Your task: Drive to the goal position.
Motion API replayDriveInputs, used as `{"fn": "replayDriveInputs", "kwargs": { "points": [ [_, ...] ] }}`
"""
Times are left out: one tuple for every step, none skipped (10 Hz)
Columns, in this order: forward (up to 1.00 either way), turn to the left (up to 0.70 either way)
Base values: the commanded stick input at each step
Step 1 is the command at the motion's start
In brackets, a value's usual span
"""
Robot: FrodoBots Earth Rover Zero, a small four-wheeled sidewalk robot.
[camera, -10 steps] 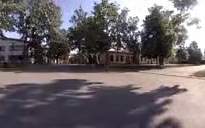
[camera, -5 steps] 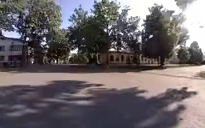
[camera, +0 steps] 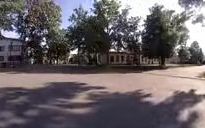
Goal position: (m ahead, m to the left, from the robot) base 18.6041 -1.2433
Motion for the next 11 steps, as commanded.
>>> {"fn": "replayDriveInputs", "kwargs": {
  "points": [
    [0.60,0.00],
    [0.60,0.00],
    [0.60,0.00],
    [0.60,0.00],
    [0.60,0.00],
    [0.60,0.00],
    [0.60,0.00],
    [0.60,0.00],
    [0.60,0.00],
    [0.60,0.00],
    [0.60,0.00]
  ]
}}
